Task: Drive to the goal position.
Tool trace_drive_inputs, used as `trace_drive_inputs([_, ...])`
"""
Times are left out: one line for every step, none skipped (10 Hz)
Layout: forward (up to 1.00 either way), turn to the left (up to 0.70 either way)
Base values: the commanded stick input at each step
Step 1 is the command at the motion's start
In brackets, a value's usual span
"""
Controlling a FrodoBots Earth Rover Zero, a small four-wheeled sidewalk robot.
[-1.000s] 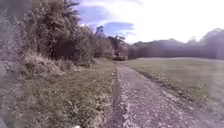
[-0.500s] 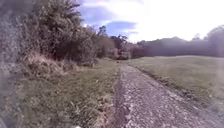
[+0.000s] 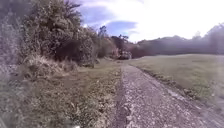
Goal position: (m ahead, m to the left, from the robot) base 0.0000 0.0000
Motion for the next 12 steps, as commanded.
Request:
trace_drive_inputs([1.00,-0.20])
trace_drive_inputs([1.00,-0.34])
trace_drive_inputs([0.88,-0.35])
trace_drive_inputs([0.66,-0.27])
trace_drive_inputs([0.45,-0.18])
trace_drive_inputs([0.24,-0.10])
trace_drive_inputs([0.03,-0.01])
trace_drive_inputs([0.00,0.00])
trace_drive_inputs([0.00,0.00])
trace_drive_inputs([0.00,0.00])
trace_drive_inputs([0.00,0.00])
trace_drive_inputs([0.00,0.00])
